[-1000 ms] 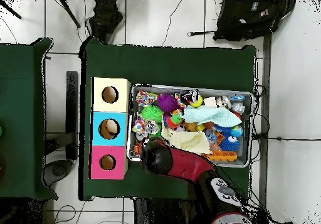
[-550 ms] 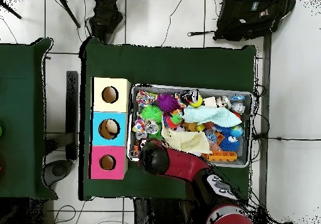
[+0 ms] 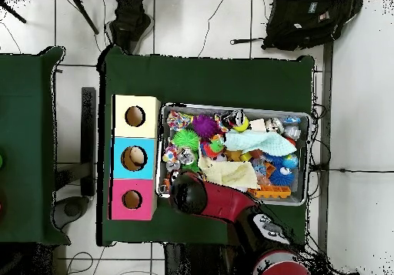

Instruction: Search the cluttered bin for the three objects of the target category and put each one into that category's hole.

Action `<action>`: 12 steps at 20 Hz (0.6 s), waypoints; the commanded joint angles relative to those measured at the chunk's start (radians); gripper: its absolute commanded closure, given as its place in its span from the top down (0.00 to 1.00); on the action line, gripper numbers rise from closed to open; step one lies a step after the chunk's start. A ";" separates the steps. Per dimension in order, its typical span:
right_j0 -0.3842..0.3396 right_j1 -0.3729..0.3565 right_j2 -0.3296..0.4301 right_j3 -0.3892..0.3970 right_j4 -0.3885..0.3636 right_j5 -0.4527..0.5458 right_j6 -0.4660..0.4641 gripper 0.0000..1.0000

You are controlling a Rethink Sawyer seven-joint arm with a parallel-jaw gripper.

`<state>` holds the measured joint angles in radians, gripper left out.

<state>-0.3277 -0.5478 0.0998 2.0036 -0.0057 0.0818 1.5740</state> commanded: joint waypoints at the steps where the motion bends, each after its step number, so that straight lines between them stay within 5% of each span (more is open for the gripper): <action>1: -0.015 0.023 0.083 -0.021 -0.038 -0.085 0.154 1.00; 12: 0.000 0.030 0.061 0.010 -0.064 -0.125 0.165 1.00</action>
<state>-0.3276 -0.5480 0.0999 2.0135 -0.0277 0.0466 1.5740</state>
